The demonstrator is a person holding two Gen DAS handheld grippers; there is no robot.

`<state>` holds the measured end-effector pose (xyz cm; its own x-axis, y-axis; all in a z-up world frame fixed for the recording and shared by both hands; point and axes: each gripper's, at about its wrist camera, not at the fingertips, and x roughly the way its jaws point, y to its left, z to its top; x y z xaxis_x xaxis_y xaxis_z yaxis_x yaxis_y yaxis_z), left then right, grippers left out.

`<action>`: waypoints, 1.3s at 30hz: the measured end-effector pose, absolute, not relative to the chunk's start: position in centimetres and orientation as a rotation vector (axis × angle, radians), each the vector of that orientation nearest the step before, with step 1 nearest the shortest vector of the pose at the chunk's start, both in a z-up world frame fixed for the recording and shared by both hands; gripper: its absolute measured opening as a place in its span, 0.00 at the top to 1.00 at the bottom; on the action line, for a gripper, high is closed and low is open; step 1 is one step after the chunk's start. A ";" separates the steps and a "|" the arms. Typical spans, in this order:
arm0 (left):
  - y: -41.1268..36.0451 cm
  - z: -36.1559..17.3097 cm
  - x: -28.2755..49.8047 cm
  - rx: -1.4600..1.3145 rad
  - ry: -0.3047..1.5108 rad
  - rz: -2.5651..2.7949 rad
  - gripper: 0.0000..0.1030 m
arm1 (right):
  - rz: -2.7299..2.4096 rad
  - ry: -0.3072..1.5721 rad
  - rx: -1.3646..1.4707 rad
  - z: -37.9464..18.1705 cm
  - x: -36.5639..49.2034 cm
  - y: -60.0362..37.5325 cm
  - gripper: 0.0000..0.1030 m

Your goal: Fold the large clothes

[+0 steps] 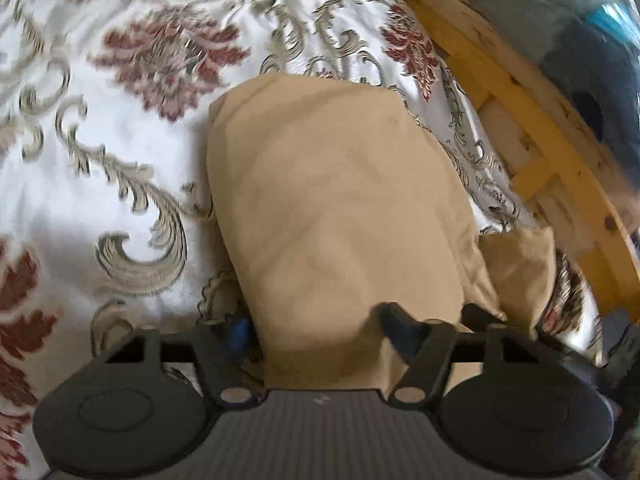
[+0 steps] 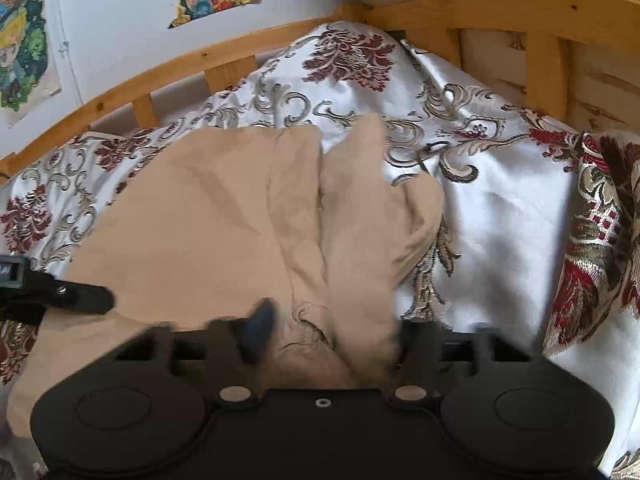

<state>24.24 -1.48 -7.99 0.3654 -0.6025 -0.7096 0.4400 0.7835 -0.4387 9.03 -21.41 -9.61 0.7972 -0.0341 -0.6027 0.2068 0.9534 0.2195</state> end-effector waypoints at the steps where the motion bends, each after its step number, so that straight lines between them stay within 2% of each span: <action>1: -1.7 -7.6 23.7 -0.162 0.960 -0.664 0.45 | -0.117 0.625 0.287 -9.3 8.8 -21.3 0.68; 3: -1.7 -6.4 22.6 -0.135 0.894 -0.657 0.55 | -0.096 0.585 0.256 -8.4 8.4 -20.5 0.77; 5: -1.6 -5.2 21.7 -0.106 0.837 -0.661 0.59 | -0.067 0.529 0.168 -7.1 7.9 -18.7 0.80; 9: -0.5 -3.0 20.5 -0.008 0.719 -0.664 0.64 | 0.004 0.428 0.032 -4.9 7.9 -15.0 0.82; 16: 5.3 -0.2 21.8 0.006 0.617 -0.553 0.64 | 0.093 0.276 -0.063 -2.5 11.6 -9.1 0.82; 22: 9.3 -3.3 25.7 -0.007 0.743 -0.388 0.59 | 0.155 0.399 0.043 -4.8 18.4 -5.9 0.79; 25: 10.9 -5.0 25.7 -0.096 0.771 -0.354 0.50 | 0.127 0.491 0.101 -6.7 19.9 -6.0 0.68; 26: 11.2 -5.0 25.3 -0.115 0.767 -0.345 0.45 | 0.117 0.497 0.115 -7.0 19.6 -6.3 0.59; 27: 11.5 -5.0 25.1 -0.122 0.765 -0.332 0.39 | 0.110 0.499 0.136 -7.3 19.3 -6.8 0.52; 30: 11.2 -4.3 23.9 -0.082 0.757 -0.278 0.21 | 0.095 0.505 0.205 -7.9 18.2 -8.3 0.41; 35: 11.1 -2.3 20.6 -0.075 0.714 -0.237 0.06 | 0.061 0.491 0.206 -7.1 16.0 -9.4 0.21; 39: 11.2 -0.5 17.2 -0.111 0.672 -0.203 0.02 | 0.030 0.430 0.213 -4.8 13.5 -9.9 0.04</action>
<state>17.25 11.17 -0.52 0.7636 -0.2226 -0.6062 0.1508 0.9742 -0.1677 13.48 -9.95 -4.78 0.9089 0.0736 -0.4105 0.0164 0.9772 0.2115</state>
